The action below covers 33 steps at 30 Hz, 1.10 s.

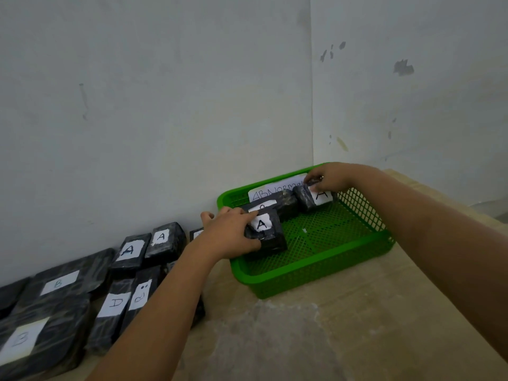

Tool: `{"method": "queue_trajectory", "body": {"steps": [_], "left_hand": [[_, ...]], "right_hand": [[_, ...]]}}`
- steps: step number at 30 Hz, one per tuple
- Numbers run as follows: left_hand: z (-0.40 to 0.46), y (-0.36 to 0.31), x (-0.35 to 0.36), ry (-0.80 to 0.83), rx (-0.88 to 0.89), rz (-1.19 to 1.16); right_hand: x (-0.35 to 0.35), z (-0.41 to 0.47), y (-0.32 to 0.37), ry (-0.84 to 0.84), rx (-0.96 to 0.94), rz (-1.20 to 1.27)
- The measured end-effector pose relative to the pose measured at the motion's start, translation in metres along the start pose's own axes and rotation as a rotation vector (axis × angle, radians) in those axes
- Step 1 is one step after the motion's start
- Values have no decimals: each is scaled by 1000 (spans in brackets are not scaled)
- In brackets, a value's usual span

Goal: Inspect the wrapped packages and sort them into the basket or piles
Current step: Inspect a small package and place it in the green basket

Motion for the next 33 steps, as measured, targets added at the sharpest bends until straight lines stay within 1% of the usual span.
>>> {"method": "queue_trajectory", "body": {"steps": [2,3,6,12,17,24,30,33], "left_hand": [[0,0,1,0,-6,4],[1,0,1,1,-8,5],[0,-1,1,-1,-4,6],[-3,1,0,-30,-12,-36],[-2,-1,-2,-51,-18,-33],[-3,-2,-3,-46,-51,-24],[-8,-2,-6,-23,-35,-30],[-17,2,-10,-103,-8,-115]], "right_hand": [[3,-3,3,92,13,-21],[5,-4,4,118,11,-73],[12,-2,4,91,-17,-190],[3,-7,6,118,-21,-161],[6,-11,8,29,-34,-227],[11,-22,11,-7,-32,-280],[4,-57,39,-160,-98,-161],[2,-81,57,-265,-155,-94]]}}
Point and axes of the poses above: each hand's wrist, its own z-axis towards the middle knuckle, its own x-axis out of the palm, y = z × x, the point moved 1 cm from there along z, towards the middle knuckle, and after that the axes turned 12 degrees about -x, right-handed, at the moved point
